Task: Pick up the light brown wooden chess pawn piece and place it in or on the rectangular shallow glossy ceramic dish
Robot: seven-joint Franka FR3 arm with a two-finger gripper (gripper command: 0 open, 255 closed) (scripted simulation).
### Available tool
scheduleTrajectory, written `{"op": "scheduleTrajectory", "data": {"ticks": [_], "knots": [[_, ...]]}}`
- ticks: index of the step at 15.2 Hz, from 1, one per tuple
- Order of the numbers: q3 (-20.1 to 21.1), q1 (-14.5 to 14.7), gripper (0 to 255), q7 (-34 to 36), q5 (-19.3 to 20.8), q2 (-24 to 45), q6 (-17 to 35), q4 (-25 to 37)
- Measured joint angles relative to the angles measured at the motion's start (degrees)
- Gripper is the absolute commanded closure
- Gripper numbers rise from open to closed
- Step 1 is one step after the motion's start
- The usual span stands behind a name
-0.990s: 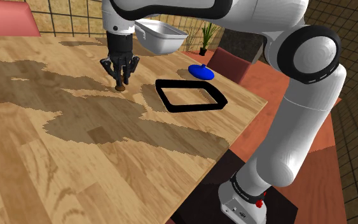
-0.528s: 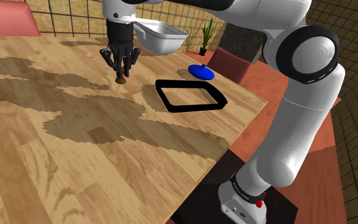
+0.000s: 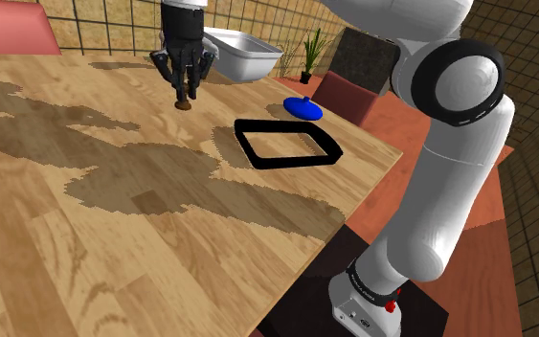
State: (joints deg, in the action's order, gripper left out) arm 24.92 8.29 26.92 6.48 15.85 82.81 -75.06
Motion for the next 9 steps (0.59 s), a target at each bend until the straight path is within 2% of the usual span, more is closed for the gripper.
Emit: {"op": "scheduleTrajectory", "data": {"ticks": [8,9], "knots": [[0.2,1.8,255,0.5,1.4,3.4,-7.9,11.0],[0.1,1.2,255,0.0,1.0,2.2,-7.6,9.7]]}}
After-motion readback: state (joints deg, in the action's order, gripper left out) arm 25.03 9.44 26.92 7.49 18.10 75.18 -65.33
